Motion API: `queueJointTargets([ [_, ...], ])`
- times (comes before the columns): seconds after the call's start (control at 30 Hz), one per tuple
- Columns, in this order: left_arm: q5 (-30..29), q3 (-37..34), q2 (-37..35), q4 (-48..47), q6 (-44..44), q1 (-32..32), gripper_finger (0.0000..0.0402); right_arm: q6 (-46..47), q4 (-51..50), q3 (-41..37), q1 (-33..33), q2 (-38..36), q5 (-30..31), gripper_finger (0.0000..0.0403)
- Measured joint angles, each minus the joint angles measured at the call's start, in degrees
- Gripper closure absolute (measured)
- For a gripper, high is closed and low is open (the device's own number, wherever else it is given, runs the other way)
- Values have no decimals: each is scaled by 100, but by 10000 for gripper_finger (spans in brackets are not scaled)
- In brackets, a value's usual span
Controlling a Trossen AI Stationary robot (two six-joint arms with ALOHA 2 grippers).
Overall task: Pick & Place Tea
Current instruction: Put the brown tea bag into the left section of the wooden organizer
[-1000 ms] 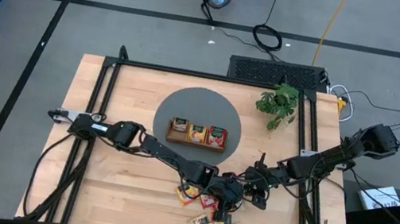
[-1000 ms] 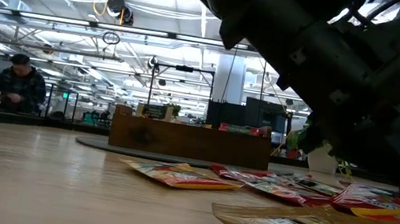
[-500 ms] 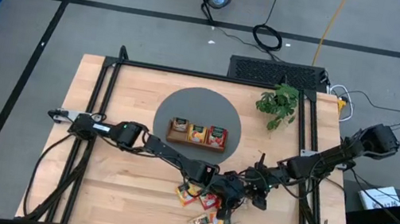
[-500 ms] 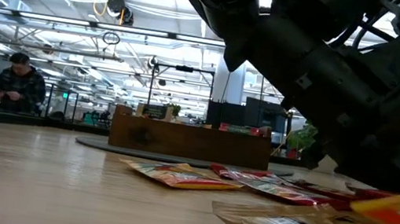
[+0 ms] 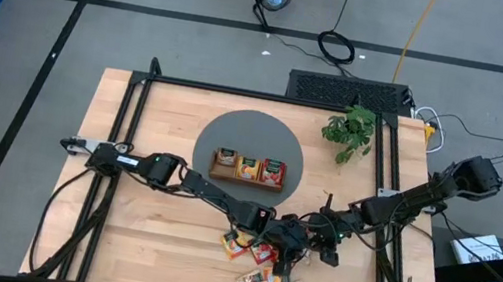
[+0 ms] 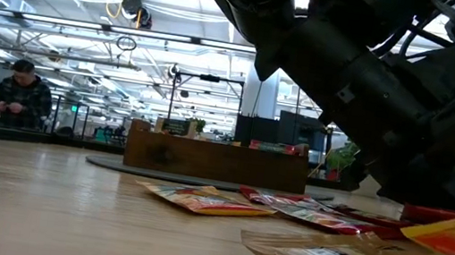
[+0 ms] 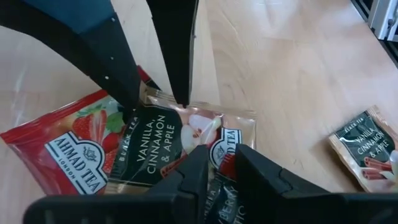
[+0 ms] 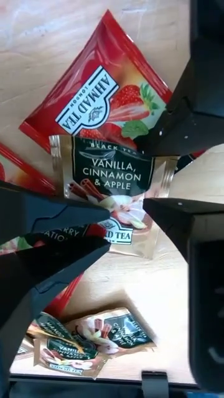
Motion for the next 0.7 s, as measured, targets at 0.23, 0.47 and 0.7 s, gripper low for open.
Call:
queueJointTargets([
  [0.23,-68,-2,7,2,91,27,314,-197,-47,-4,0,2,7,367],
  [0.47,-110,-7,10,21,243,56,314,-324,-118,-4,0,2,85,399],
  [0.7,121,-37,-321,-454,866,-26,314,-387,-56,-4,-33,-43,339,402],
])
